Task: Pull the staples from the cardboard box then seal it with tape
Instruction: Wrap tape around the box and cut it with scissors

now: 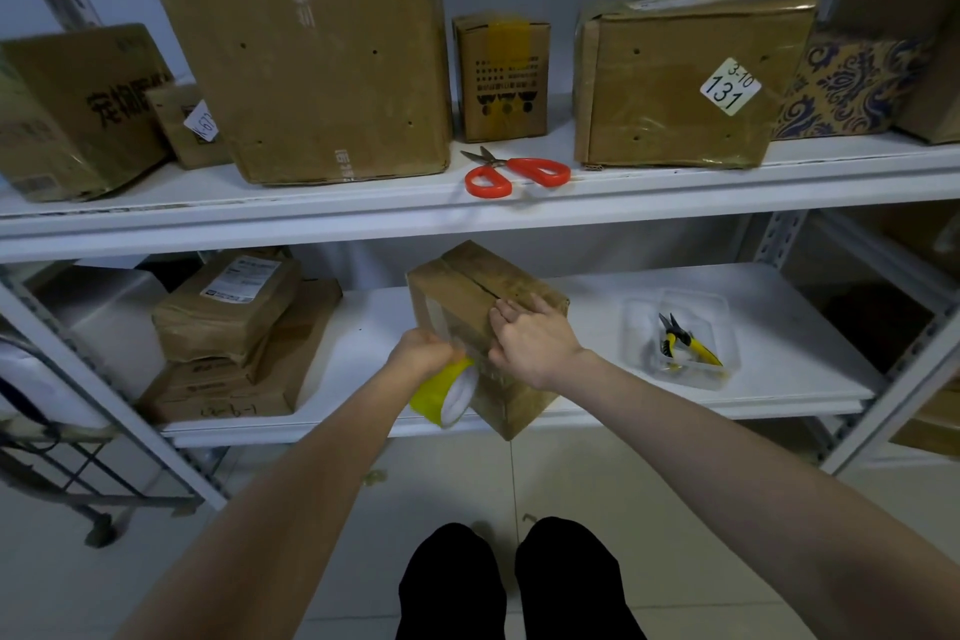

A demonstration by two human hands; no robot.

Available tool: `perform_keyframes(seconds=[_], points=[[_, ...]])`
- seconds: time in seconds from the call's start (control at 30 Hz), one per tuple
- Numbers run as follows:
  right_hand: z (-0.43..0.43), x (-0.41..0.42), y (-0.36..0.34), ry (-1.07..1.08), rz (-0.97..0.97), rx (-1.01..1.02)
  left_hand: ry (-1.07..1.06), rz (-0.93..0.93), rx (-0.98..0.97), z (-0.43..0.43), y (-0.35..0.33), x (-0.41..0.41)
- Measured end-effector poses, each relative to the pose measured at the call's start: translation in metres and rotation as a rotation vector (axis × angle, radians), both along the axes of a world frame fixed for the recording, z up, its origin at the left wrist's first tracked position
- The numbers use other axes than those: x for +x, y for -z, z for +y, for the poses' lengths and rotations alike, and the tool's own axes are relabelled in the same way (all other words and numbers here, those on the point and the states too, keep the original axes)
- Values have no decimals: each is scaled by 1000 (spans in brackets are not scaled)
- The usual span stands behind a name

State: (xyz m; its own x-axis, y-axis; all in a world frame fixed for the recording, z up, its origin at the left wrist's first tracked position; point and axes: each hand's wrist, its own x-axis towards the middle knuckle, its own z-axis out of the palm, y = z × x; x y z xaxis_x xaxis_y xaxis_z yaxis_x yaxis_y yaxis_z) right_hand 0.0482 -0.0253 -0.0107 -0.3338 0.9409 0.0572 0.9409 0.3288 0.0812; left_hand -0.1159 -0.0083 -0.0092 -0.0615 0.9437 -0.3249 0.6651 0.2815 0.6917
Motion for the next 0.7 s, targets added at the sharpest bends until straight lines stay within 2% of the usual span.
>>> perform_keyframes(seconds=[0.07,0.17,0.33,0.4,0.47,0.57,0.6,0.7], points=[[2,2,1,-15,-18,-34,47,11,-73,-3,7,3],[8,8,-3,-27,-32,-98,111,-72,-146,-9,3,14],[13,15,-4,-15,-59,-96,116,-29,-15,-1,6,17],[10,16,-6,-12,8,-45,99,-56,-22,0,14,19],[2,15,-15,-50,138,135,99,-74,-15,0,17,22],[-17,9,-49,-174,426,604,79,-71,12,3,20,23],[-23,8,-65,-197,469,733,79,-76,13,3,19,25],[-26,2,-113,-81,511,872,82,-55,10,4,16,27]])
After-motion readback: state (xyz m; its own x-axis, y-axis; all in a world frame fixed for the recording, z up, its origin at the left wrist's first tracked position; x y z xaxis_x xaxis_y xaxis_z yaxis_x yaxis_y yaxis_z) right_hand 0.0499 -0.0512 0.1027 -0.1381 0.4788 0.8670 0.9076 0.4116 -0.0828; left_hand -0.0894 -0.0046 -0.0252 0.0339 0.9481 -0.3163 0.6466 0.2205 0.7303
